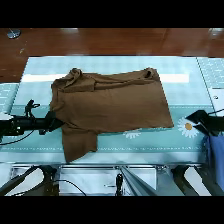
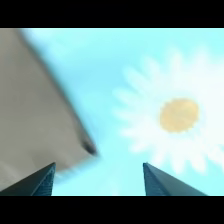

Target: Fold the shirts.

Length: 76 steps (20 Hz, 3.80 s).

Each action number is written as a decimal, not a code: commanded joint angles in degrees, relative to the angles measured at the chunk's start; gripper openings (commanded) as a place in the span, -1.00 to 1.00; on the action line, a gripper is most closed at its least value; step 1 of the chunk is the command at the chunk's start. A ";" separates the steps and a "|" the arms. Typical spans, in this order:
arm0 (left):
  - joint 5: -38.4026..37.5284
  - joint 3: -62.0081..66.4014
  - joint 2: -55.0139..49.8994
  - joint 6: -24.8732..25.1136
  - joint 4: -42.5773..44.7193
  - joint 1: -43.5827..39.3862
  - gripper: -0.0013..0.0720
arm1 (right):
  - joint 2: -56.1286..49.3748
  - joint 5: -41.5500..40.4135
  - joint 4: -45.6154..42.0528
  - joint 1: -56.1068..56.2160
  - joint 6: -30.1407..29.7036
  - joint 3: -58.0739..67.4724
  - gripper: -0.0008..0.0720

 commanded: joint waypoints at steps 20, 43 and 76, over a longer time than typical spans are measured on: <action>-2.23 2.36 -0.04 0.70 -0.59 -0.28 -0.90 | -23.04 -10.43 15.98 23.50 -3.78 6.86 -0.92; -0.42 77.70 30.34 -8.70 14.32 -1.22 -0.91 | 12.74 12.76 -1.66 23.23 5.03 83.43 -0.92; 14.03 53.05 -27.21 -6.56 2.23 -15.37 -0.91 | -43.85 -12.00 20.20 27.06 3.19 53.09 -0.92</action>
